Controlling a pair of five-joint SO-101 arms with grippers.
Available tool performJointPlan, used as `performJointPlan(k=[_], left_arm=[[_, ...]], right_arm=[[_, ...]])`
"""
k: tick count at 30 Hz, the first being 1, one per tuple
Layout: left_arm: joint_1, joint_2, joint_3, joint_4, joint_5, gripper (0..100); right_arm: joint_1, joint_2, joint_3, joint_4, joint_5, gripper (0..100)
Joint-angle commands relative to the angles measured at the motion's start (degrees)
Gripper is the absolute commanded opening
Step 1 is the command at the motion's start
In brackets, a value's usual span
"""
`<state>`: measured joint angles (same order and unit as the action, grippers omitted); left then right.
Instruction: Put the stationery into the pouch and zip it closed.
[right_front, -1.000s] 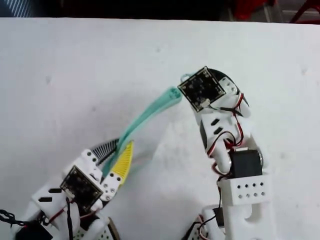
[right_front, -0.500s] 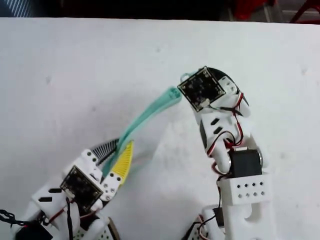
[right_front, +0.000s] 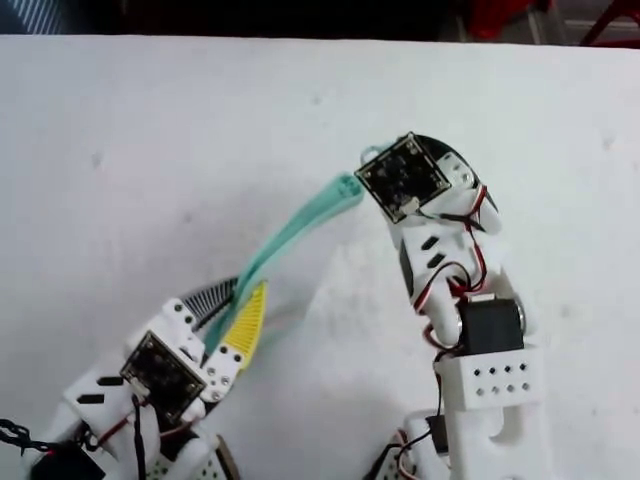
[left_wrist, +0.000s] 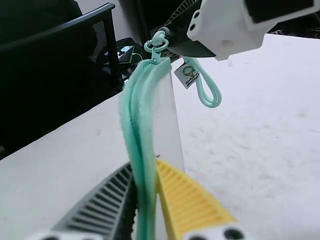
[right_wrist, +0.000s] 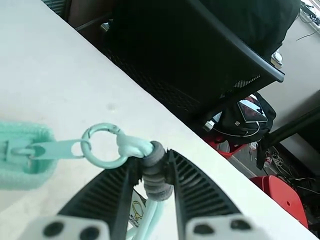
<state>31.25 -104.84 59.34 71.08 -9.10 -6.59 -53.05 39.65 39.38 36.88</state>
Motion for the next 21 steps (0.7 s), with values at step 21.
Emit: performJointPlan(k=[21], left_arm=[[-0.5,0.3,-0.6,1.6,-0.4,2]], right_arm=[[5.6,7.3,-3.0,-2.4,0.4,1.7]])
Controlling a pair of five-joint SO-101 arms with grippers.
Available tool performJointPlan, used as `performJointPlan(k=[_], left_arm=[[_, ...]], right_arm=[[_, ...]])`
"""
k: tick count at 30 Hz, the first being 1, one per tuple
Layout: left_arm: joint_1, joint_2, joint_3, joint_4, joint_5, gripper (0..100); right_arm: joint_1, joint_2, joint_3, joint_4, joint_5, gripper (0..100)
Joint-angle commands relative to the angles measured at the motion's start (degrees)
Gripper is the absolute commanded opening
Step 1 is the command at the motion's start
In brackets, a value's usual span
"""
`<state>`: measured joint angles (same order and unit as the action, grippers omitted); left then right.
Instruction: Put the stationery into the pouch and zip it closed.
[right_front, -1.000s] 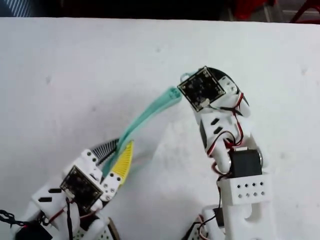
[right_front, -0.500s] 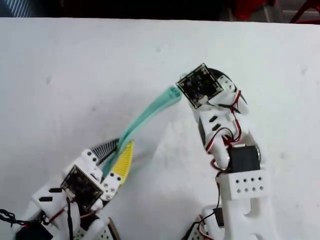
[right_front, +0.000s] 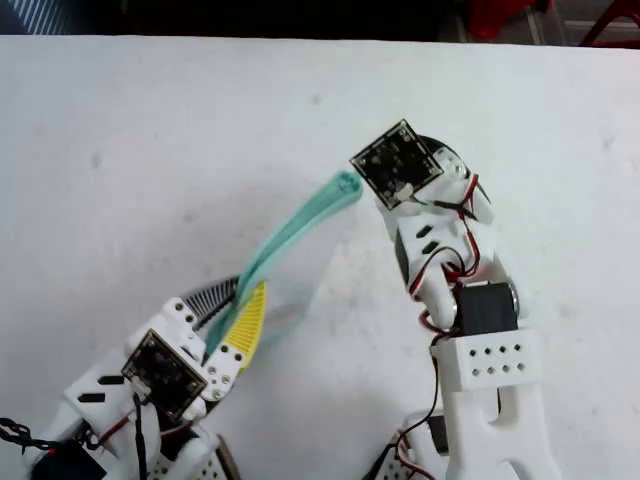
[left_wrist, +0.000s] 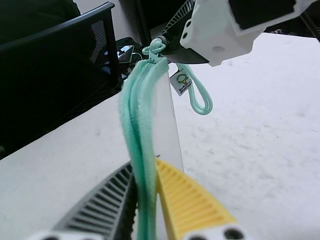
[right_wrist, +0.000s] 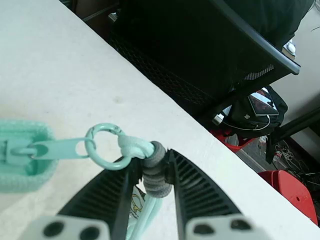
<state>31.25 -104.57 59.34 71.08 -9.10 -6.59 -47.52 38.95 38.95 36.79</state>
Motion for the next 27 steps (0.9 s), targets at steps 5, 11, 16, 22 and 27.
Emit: performJointPlan(k=[5,11,16,22,27], left_arm=[[-0.5,0.0,-0.6,1.6,-0.4,2],[-0.5,0.0,-0.6,1.6,-0.4,2],[-2.9,0.0,-0.6,1.3,0.0,2],[-4.3,0.0,-0.6,1.4,0.1,2],[-3.7,0.0,-0.5,1.5,0.1,2]], right_arm=[[5.7,1.7,-2.4,-2.0,0.2,1.7],[5.7,1.2,-2.4,-2.0,-1.8,5.2],[8.2,-1.6,-5.7,1.4,-17.6,38.8],[7.9,-3.7,-17.1,15.1,-18.4,34.4],[-4.3,-3.1,-34.7,33.2,-29.6,31.2]])
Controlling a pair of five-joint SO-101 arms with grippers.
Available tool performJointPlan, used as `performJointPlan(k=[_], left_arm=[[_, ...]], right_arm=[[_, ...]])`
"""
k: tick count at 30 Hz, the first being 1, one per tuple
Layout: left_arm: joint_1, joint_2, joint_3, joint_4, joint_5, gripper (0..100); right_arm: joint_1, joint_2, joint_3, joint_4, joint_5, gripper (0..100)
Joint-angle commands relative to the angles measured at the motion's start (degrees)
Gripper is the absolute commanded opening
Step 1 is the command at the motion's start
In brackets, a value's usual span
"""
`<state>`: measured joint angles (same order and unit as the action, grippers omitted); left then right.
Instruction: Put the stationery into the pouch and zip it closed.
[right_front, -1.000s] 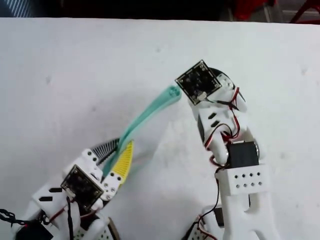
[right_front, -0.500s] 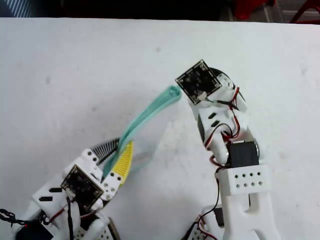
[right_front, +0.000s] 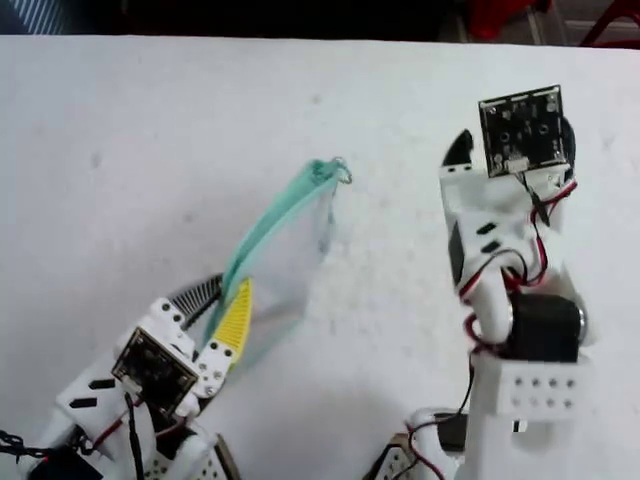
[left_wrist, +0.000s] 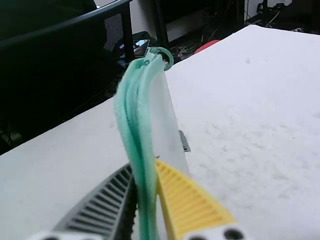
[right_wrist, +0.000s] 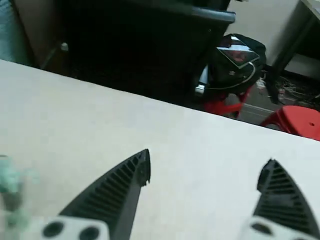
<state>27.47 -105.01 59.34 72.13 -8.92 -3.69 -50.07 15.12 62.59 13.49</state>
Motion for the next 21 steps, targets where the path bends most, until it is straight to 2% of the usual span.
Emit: performJointPlan(k=[1,5,10,16,21], left_arm=[[0.0,0.5,-0.5,0.4,-0.1,2],[0.0,0.5,-0.2,0.5,-0.1,2],[0.0,0.5,-0.2,0.5,-0.1,2],[0.0,0.5,-0.2,0.6,-0.4,2],[0.0,0.5,-0.2,0.5,-0.5,2]], right_arm=[[-11.0,0.0,-13.8,12.3,-9.1,31.2],[-24.3,3.6,-22.3,20.2,-22.5,32.8],[-30.5,8.5,-26.3,22.2,-36.9,40.8],[-42.2,16.5,-26.5,21.0,-38.0,43.3],[-45.3,23.1,-26.5,19.5,-38.5,43.3]])
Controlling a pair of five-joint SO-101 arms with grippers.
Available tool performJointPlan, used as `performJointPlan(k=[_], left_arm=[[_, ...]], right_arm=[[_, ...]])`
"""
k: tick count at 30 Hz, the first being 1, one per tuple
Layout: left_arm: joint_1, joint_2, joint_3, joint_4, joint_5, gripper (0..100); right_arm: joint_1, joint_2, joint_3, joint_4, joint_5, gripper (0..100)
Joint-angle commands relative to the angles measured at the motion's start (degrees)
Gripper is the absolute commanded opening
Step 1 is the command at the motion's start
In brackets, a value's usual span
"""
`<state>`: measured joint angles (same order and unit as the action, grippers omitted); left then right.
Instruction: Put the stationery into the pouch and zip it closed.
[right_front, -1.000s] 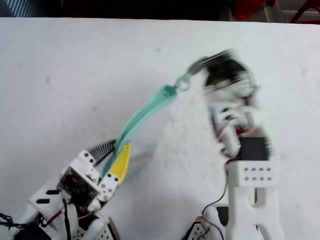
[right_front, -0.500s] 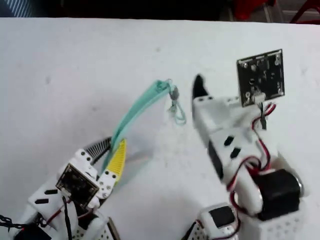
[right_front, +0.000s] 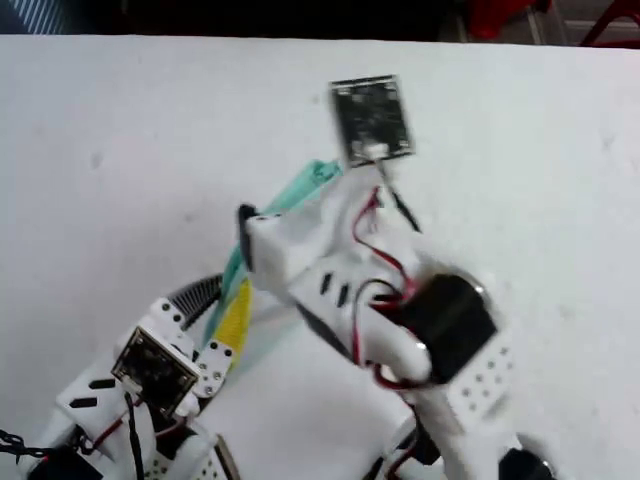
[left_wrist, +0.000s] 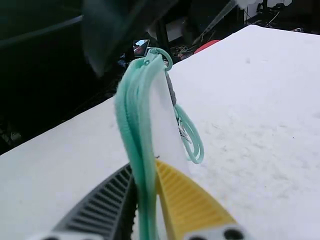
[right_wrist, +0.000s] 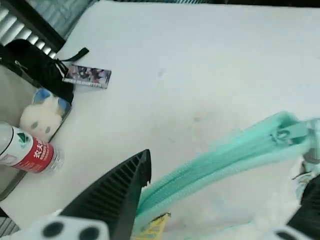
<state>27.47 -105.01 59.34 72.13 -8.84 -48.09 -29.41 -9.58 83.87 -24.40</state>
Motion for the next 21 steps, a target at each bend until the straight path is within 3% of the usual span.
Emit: performJointPlan(k=[1,8,14,21], left_arm=[[0.0,0.5,-0.2,0.5,-0.6,2],[0.0,0.5,-0.2,0.3,-0.7,2],[0.0,0.5,-0.2,0.2,-0.7,2],[0.0,0.5,-0.2,0.2,-0.7,2]], right_arm=[[-0.7,3.4,-1.8,-1.6,-1.0,43.3],[1.3,6.1,-1.4,0.2,-3.8,41.2],[2.2,5.1,-2.0,2.5,-3.2,24.6],[2.8,9.3,-2.0,2.4,3.0,7.0]])
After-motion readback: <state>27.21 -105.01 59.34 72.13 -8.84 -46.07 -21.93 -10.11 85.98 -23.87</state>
